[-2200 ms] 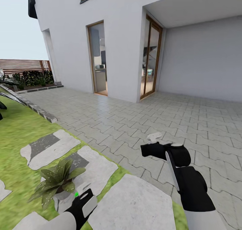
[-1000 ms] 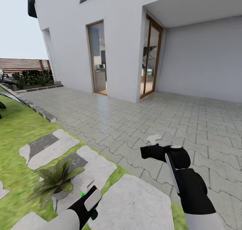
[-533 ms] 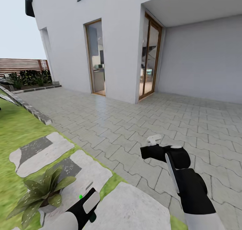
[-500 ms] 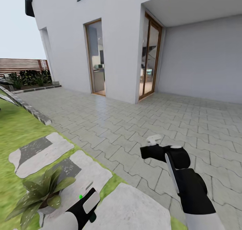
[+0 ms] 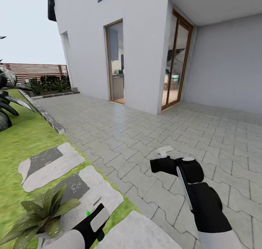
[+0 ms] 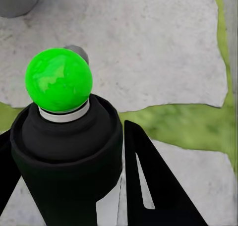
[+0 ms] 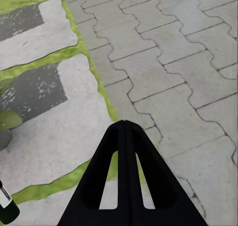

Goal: Pick up the pesticide atomizer in the garden and spray insectifuge to fully cover both potted plants in the garden.

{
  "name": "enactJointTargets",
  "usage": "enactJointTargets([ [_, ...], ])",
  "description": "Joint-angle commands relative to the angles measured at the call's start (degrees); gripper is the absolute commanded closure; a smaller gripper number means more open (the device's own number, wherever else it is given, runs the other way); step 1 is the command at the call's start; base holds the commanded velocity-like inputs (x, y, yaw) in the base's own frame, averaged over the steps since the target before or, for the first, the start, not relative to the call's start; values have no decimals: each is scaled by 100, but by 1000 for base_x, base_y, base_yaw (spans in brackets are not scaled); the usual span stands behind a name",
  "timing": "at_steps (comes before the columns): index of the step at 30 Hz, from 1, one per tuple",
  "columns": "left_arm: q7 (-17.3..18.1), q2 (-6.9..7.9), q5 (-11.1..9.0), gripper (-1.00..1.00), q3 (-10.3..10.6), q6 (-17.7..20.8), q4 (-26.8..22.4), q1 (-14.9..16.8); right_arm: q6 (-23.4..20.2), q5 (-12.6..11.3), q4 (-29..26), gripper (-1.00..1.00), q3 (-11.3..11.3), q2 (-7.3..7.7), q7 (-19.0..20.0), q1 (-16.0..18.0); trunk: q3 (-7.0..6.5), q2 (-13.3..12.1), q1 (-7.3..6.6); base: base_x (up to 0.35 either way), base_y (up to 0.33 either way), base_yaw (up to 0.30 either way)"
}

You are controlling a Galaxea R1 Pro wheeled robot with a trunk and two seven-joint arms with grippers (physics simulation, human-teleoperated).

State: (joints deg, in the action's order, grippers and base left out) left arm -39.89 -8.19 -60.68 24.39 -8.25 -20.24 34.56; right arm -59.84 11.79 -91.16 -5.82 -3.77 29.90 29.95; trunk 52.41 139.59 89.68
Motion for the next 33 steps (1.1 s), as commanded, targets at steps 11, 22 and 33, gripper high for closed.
enactJointTargets([
  [11, -77, 31, -58, 100, 109, -17, -189, -45, -16, 61, 2, 100, 6, 3, 51, 2, 6, 3, 1, 163, -251, 295],
  [22, -46, 28, -58, 100, 117, 24, -194, -46, -16, 61, -6, 100, 2, 8, 51, 2, 6, 3, 1, 151, -54, 180],
  [33, -45, 15, -58, 100, 127, 34, -200, -46, -16, 69, -11, 100, 2, 0, 51, 2, 6, 3, 1, 239, -252, 15],
])
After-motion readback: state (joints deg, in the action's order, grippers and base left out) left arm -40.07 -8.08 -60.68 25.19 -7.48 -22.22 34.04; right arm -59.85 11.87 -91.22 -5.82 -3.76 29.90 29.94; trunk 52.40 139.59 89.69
